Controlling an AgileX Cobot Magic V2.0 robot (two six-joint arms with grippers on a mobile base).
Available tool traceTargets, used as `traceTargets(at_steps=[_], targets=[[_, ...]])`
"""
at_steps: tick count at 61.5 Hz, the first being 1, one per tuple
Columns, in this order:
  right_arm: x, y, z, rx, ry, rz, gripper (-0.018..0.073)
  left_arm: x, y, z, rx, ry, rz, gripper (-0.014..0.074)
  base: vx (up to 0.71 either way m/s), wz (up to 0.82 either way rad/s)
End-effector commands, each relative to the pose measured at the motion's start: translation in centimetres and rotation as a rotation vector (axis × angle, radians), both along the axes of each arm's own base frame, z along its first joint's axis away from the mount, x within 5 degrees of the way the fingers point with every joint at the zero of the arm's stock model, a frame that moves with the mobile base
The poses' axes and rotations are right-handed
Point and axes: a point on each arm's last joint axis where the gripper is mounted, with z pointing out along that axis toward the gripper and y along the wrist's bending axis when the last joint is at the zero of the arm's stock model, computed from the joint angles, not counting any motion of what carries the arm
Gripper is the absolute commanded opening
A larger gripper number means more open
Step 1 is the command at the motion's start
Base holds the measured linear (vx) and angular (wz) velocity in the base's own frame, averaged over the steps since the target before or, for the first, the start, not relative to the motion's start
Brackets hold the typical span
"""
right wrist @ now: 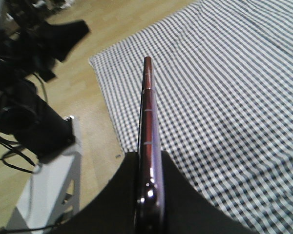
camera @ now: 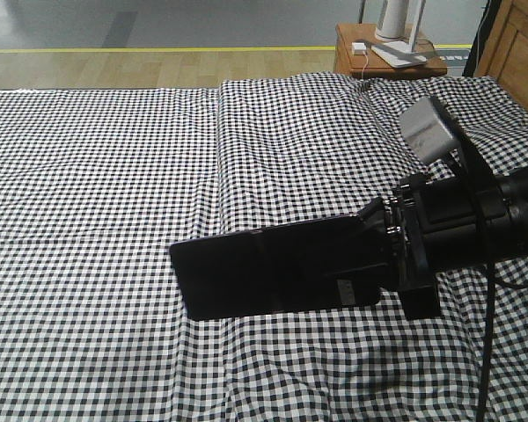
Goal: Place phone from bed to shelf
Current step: 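Lift the phone off the sheet with the right gripper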
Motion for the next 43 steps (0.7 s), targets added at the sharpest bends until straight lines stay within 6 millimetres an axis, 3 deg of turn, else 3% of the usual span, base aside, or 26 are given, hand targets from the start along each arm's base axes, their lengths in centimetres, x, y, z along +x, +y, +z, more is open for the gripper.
traceTargets(at_steps=[1,18,43], targets=[[-2.1,1.1,3.0,0.157,-0.013,0.088,-0.0003,-0.2,0.0,1.5,-0.016,-0.104,0.005,0.0001,0.0,0.0],[-4.4,2.6,3.9,0.176,-0.003,0.173,-0.0003,-0.2,0.0,1.5,-0.016,-0.104,0.005,0.0001,0.0,0.0],[-4.5,2.6,4.0,0.178,-0.004,0.176,-0.0003,-0.2,0.0,1.5,-0.016,-0.104,0.005,0.0001,0.0,0.0]])
